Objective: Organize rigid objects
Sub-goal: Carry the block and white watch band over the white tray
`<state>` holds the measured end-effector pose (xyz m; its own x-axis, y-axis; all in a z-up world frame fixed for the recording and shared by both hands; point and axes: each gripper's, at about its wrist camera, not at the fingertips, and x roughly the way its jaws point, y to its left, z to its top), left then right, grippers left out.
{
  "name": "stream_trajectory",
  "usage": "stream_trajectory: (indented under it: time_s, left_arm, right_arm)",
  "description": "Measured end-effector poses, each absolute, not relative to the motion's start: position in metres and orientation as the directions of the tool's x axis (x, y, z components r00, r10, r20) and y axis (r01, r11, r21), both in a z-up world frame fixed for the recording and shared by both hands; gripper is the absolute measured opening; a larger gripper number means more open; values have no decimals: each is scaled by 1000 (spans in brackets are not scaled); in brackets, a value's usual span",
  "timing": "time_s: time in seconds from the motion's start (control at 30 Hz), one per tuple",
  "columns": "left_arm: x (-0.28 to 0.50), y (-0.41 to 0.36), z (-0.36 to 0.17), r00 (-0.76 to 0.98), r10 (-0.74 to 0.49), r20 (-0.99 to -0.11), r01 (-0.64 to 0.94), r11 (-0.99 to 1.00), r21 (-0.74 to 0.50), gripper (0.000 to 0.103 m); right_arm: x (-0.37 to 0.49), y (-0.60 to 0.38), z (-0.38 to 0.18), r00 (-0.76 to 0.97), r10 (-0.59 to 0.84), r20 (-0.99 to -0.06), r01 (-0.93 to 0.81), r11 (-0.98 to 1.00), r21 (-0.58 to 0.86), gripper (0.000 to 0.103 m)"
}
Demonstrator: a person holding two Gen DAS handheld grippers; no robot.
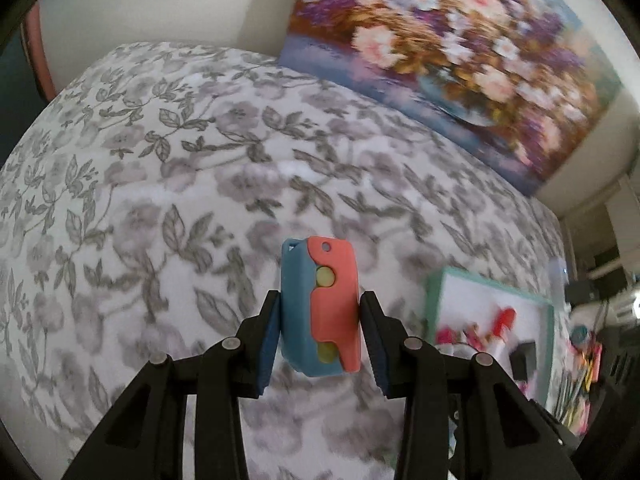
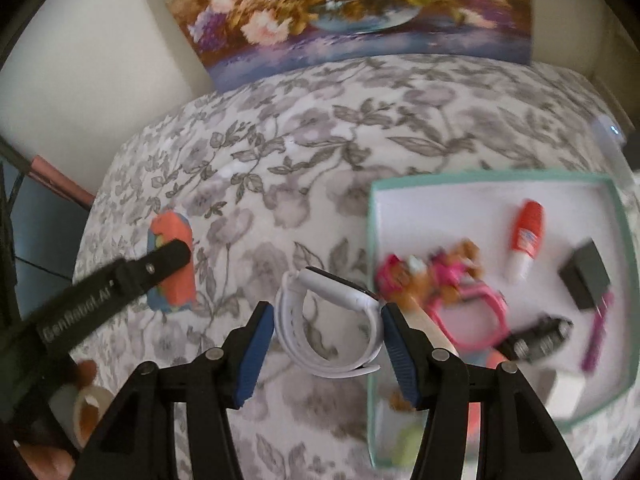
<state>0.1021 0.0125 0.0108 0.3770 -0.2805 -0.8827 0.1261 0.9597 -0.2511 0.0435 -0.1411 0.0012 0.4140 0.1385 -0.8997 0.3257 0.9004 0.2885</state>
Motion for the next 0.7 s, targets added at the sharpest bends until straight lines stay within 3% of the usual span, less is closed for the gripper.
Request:
stream_trajectory:
  time_s: [0.7]
  left_arm:
    - [8,-59,25,372,-314,-874,314,928,-199,41]
  right_arm:
    - [-57,-237,4,408,7,-913,572,778,261,59]
